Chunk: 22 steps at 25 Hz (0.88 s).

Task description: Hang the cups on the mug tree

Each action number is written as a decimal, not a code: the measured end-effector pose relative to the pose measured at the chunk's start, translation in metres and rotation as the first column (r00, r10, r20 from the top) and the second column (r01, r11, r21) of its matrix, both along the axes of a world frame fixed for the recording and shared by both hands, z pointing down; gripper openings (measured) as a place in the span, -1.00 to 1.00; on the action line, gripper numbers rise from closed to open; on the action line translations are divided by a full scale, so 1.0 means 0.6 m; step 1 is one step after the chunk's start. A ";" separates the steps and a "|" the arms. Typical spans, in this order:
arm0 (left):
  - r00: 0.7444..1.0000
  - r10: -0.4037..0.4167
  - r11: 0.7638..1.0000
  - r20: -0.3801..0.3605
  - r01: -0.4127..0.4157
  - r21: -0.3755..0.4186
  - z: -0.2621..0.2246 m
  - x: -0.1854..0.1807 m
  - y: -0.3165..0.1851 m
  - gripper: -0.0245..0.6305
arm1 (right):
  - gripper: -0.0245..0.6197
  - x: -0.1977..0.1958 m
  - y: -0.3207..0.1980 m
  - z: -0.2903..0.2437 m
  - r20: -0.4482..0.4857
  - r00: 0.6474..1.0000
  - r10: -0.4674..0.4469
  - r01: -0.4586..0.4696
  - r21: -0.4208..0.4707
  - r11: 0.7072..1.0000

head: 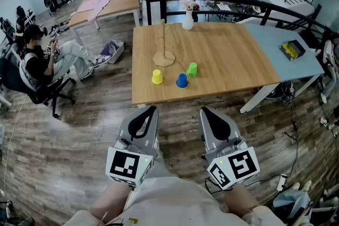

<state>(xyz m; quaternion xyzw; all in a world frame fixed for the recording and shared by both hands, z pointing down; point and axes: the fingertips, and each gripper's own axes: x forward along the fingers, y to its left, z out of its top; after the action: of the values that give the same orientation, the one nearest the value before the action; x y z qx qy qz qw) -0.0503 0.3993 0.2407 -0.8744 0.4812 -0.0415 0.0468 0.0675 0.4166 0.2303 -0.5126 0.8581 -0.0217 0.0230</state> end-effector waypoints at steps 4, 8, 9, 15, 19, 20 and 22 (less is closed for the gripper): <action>1.000 0.001 1.000 0.001 -0.001 -0.012 0.004 0.000 -0.028 -0.92 | -0.93 -0.007 -0.033 0.004 -0.007 1.000 -0.012 0.012 0.002 1.000; 1.000 0.004 1.000 0.011 -0.004 -0.012 0.018 -0.007 -0.066 -0.92 | -0.93 -0.021 -0.072 0.008 -0.013 1.000 -0.019 0.019 0.003 1.000; 1.000 0.002 1.000 0.012 -0.002 -0.016 0.024 -0.009 -0.079 -0.92 | -0.93 -0.024 -0.083 0.010 -0.013 1.000 -0.019 0.019 0.001 1.000; 1.000 0.009 0.999 0.026 -0.009 -0.037 0.036 -0.016 -0.164 -0.92 | -0.93 -0.039 -0.162 0.019 -0.023 1.000 -0.018 0.018 -0.007 1.000; 0.998 0.055 0.998 -0.022 -0.055 -0.009 0.028 -0.018 -0.228 -0.92 | -0.93 -0.049 -0.231 0.021 -0.041 0.999 -0.007 0.006 -0.024 1.000; 0.998 0.063 0.998 -0.029 -0.063 -0.005 0.026 -0.019 -0.243 -0.92 | -0.93 -0.052 -0.248 0.021 -0.046 0.999 -0.005 0.004 -0.029 1.000; 0.998 0.066 0.998 -0.023 -0.067 -0.013 0.027 -0.026 -0.278 -0.92 | -0.93 -0.060 -0.283 0.019 -0.054 0.999 -0.001 -0.001 -0.036 0.999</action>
<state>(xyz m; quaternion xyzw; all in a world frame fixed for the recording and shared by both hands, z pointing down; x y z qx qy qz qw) -0.0657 0.2327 0.2567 -0.8906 0.4520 -0.0336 0.0366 0.0315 0.2471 0.2418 -0.5132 0.8579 -0.0232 -0.0093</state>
